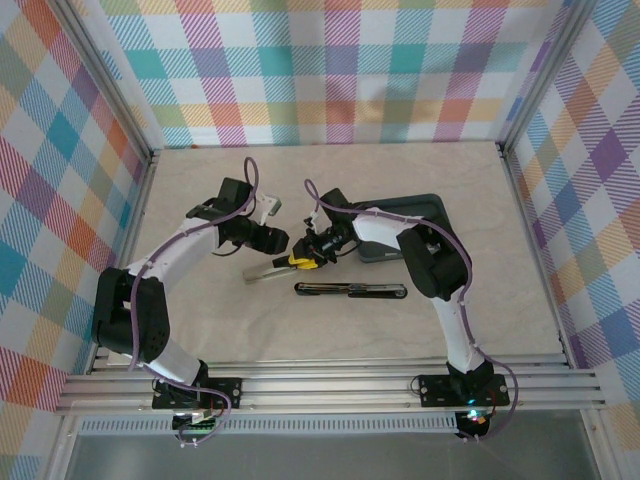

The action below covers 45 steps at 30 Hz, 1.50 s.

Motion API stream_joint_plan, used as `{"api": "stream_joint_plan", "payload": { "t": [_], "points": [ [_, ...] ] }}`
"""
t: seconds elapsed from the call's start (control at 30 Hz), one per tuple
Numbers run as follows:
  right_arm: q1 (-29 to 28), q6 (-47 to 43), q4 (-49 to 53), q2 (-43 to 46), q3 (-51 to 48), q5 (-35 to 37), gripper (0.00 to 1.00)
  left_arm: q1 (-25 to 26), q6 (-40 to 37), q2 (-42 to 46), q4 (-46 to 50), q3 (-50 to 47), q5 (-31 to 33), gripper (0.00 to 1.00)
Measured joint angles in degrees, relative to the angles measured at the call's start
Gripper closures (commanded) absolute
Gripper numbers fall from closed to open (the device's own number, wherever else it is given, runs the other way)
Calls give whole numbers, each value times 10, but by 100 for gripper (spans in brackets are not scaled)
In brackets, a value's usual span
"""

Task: Load the staples into the stapler

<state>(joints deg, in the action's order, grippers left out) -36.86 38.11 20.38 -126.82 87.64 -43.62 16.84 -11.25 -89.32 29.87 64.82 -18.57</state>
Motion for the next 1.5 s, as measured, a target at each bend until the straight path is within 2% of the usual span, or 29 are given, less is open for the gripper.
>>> {"api": "stream_joint_plan", "payload": {
  "t": [0.1, 0.27, 0.4, 0.63, 0.8, 1.1, 1.3, 1.5],
  "points": [
    [0, 0, -2, 0, -1, -1, 71, 3, 1, 0, -1, -3, 0, 31],
    [-1, -4, -7, 2, -1, -1, 61, 14, -6, 1, -6, -15, -1, 33],
    [-3, -11, -2, 17, -6, 28, 50, 30, -38, 4, -16, -22, -9, 36],
    [3, -15, 18, 87, -41, 82, 49, 59, -127, 21, -33, -28, -24, 39],
    [32, -15, 16, 163, -103, 98, 49, 82, -185, 17, -30, -27, -32, 40],
    [150, -17, 16, 319, -260, 101, 51, 170, -335, -59, 20, -11, -10, 42],
    [244, -39, 42, 384, -325, 100, 50, 180, -407, -88, 41, -8, 14, 36],
    [323, -72, 90, 417, -366, 96, 49, 180, -444, -93, 48, -8, 28, 33]
  ]
}}
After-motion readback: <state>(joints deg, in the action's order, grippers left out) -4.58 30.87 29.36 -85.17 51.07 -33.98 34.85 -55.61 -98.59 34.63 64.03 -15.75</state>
